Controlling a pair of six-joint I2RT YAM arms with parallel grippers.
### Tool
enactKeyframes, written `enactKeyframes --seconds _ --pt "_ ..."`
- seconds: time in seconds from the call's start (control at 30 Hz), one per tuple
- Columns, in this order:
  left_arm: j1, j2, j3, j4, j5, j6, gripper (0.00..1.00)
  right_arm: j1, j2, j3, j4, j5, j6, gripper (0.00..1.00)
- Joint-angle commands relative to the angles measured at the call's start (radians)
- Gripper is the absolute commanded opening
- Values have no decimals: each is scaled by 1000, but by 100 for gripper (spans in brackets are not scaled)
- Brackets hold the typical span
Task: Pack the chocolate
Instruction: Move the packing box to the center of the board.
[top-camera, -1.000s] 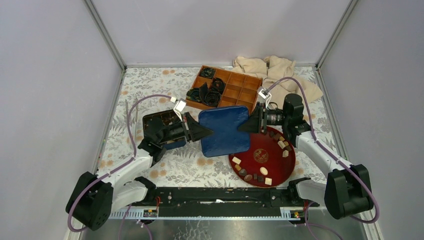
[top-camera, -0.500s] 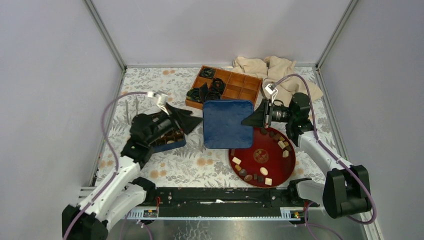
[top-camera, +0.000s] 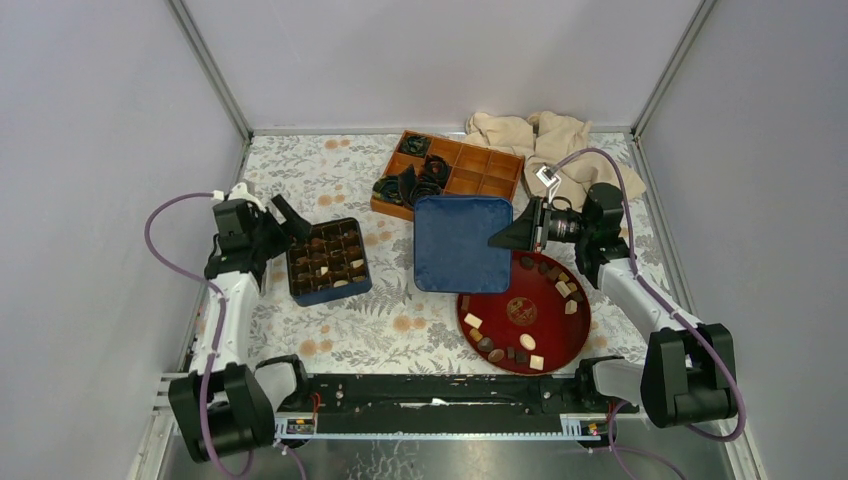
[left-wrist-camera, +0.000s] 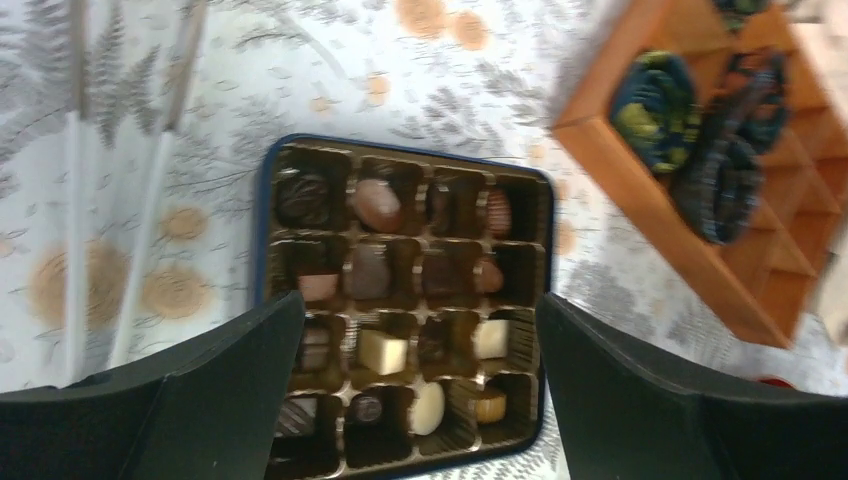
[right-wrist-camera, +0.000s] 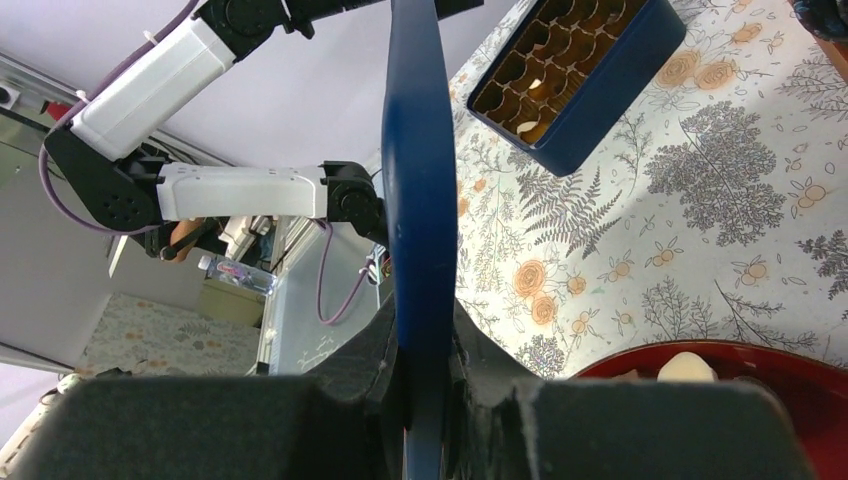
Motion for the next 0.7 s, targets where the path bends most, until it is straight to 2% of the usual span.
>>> enactKeyframes --seconds 0.0,0.07,0.17,0.33,0.43,0.5,0.67 --pt "14 56 59 -49 -219 33 86 -13 -9 26 -2 -24 -28 0" --pt "14 119 72 -56 -234 44 75 -13 -4 29 -4 -26 -29 0" --pt "14 208 83 -66 -240 63 63 -13 1 29 -7 -31 -29 0" --pt "14 317 78 -51 -299 102 60 -13 7 28 -8 -41 -28 0" --pt "14 354 79 -53 -278 120 60 -13 12 26 -8 -46 -29 0" --pt "13 365 74 -56 -229 124 58 -13 14 26 -8 -48 -30 0" --pt "3 362 21 -72 -39 83 37 -13 15 25 -10 -49 -31 0"
